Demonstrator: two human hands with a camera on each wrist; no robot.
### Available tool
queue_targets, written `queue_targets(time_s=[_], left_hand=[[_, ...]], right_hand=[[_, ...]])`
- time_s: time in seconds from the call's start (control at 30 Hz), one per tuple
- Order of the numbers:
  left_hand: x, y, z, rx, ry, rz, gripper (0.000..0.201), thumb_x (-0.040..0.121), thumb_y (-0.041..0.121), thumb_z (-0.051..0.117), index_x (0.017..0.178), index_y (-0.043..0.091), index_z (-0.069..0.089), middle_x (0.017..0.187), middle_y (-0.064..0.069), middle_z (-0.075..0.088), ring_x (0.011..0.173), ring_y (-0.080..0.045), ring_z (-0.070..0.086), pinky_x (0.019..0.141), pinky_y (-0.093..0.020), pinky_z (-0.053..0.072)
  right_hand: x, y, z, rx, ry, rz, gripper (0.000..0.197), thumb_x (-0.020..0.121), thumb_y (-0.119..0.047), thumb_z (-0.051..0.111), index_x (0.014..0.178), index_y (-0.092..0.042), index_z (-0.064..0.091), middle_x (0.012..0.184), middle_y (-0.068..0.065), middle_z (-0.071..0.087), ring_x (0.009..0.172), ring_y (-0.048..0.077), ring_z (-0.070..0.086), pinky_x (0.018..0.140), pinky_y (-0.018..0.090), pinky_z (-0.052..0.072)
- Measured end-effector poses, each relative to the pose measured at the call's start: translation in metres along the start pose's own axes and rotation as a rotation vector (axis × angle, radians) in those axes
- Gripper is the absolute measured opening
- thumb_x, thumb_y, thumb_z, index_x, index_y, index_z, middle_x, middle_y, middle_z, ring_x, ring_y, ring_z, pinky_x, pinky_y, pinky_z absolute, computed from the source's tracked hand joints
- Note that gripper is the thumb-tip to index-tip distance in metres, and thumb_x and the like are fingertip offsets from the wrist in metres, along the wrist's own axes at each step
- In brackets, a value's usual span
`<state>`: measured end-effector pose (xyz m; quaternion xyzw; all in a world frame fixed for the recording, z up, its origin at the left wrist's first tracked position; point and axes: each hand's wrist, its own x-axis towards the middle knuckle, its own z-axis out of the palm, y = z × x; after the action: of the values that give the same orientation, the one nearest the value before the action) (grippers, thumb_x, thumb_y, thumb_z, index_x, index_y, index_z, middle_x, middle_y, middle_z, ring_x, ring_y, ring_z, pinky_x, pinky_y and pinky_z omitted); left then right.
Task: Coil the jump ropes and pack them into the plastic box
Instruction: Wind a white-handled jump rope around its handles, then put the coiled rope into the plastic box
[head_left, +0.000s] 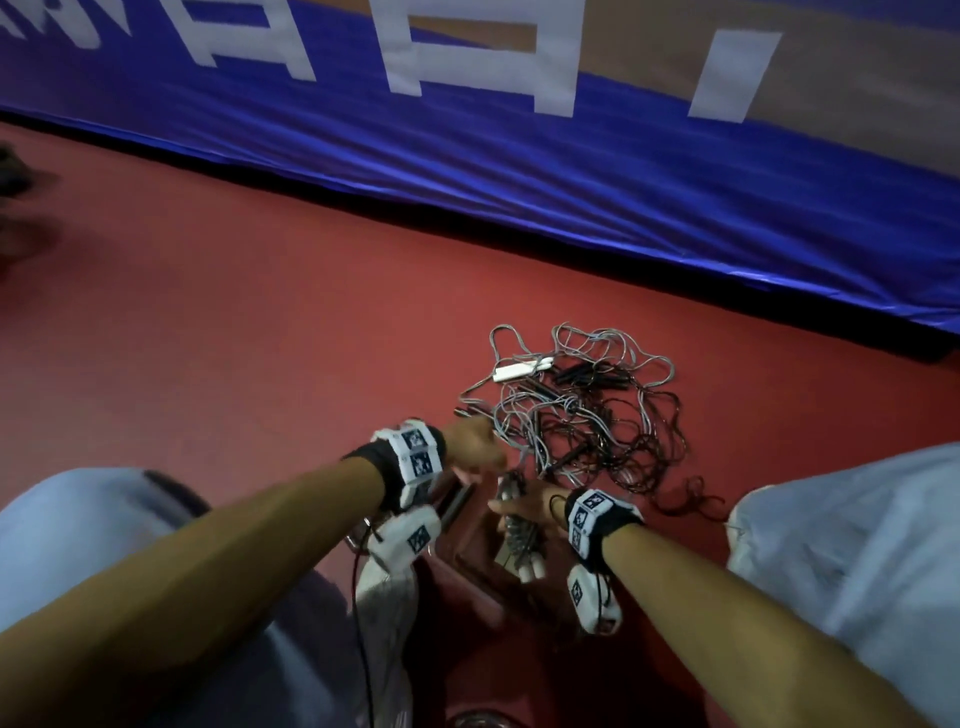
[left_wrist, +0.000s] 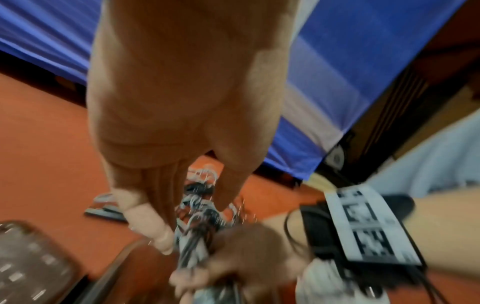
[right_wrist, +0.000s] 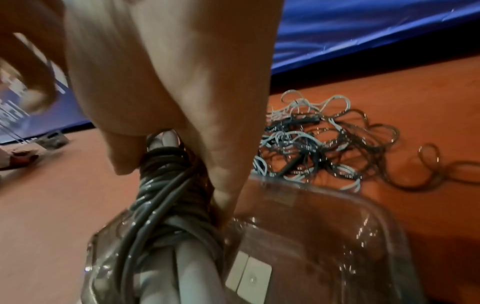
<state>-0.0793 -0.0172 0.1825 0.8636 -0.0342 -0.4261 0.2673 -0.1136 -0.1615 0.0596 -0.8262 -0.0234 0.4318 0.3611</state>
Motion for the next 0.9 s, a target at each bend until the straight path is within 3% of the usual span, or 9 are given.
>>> queue_targets(time_s=[0.07,0.17,0.33,0.5,0.6,0.67,0.77,0.83,0.9], left_hand=[[0.002,-0.020,0.024,0.145,-0.064,-0.018,0.030,0.098,0.017,0.056,0.092,-0.009,0.070,0.102,-0.027,0.070,0.062,-0.022,0.067,0.044,-0.013,0.041],[0.007,-0.052,0.059,0.262,-0.033,-0.075,0.035,0.097,0.017,0.060,0.127,-0.002,0.061,0.121,-0.018,0.065,0.111,-0.030,0.064,0.070,-0.016,0.040],[0.036,-0.081,0.105,0.382,0.031,-0.080,0.026,0.092,0.019,0.058,0.109,0.001,0.067,0.105,-0.016,0.071,0.092,-0.029,0.068,0.070,-0.031,0.047],[0.050,-0.095,0.146,0.596,0.081,-0.111,0.042,0.071,0.036,0.085,0.101,0.011,0.069,0.094,-0.011,0.072,0.083,-0.026,0.071,0.067,-0.033,0.053],[0.066,-0.120,0.157,0.897,0.006,0.052,0.056,0.092,0.048,0.056,0.137,0.015,0.050,0.136,-0.007,0.055,0.120,-0.029,0.056,0.099,-0.045,0.045],[0.068,-0.132,0.153,1.034,-0.036,0.143,0.045,0.099,0.045,0.042,0.136,0.021,0.053,0.138,-0.003,0.056,0.122,-0.027,0.055,0.103,-0.047,0.044],[0.066,-0.139,0.154,1.029,-0.077,0.174,0.037,0.106,0.032,0.035,0.125,0.019,0.063,0.129,-0.003,0.063,0.123,-0.028,0.055,0.106,-0.049,0.040],[0.067,-0.145,0.157,0.986,-0.036,0.196,0.037,0.108,0.029,0.033,0.130,0.017,0.060,0.134,-0.004,0.061,0.128,-0.029,0.052,0.108,-0.049,0.036],[0.068,-0.142,0.154,1.030,0.026,0.217,0.039,0.108,0.029,0.033,0.139,0.018,0.053,0.144,-0.002,0.053,0.134,-0.027,0.045,0.111,-0.048,0.032]], right_hand=[[0.003,0.004,0.016,0.033,-0.003,-0.011,0.056,0.091,-0.039,0.071,0.130,-0.001,0.061,0.128,0.021,0.064,0.116,0.026,0.060,0.101,0.038,0.047],[0.030,0.021,0.044,0.146,0.044,0.139,0.037,0.095,-0.040,0.070,0.115,-0.010,0.065,0.118,0.015,0.068,0.118,0.034,0.064,0.100,0.044,0.052],[0.068,0.029,0.069,0.417,0.080,0.264,0.020,0.095,-0.035,0.069,0.090,-0.017,0.063,0.088,0.002,0.065,0.070,0.011,0.059,0.070,0.025,0.048],[0.096,0.031,0.079,0.364,0.066,0.339,0.049,0.101,-0.048,0.055,0.126,-0.006,0.066,0.106,0.004,0.065,0.094,0.022,0.061,0.081,0.026,0.047],[0.093,0.026,0.076,0.435,0.014,0.414,0.050,0.107,-0.043,0.046,0.136,-0.005,0.058,0.132,0.012,0.064,0.122,0.029,0.062,0.071,0.022,0.050],[0.103,0.032,0.082,0.536,0.019,0.416,0.044,0.108,-0.036,0.046,0.139,-0.004,0.050,0.135,0.011,0.059,0.130,0.032,0.057,0.071,0.020,0.055],[0.155,0.078,0.106,0.561,0.065,0.389,0.069,0.089,-0.059,0.060,0.132,-0.005,0.058,0.131,0.010,0.065,0.114,0.034,0.065,0.096,0.042,0.057],[0.175,0.103,0.115,0.549,0.096,0.357,0.064,0.086,-0.064,0.058,0.115,-0.007,0.068,0.119,0.017,0.071,0.101,0.035,0.071,0.087,0.042,0.059],[0.133,0.067,0.096,0.616,0.099,0.387,0.029,0.103,-0.034,0.052,0.102,-0.009,0.065,0.104,0.017,0.069,0.083,0.028,0.069,0.067,0.035,0.055]])
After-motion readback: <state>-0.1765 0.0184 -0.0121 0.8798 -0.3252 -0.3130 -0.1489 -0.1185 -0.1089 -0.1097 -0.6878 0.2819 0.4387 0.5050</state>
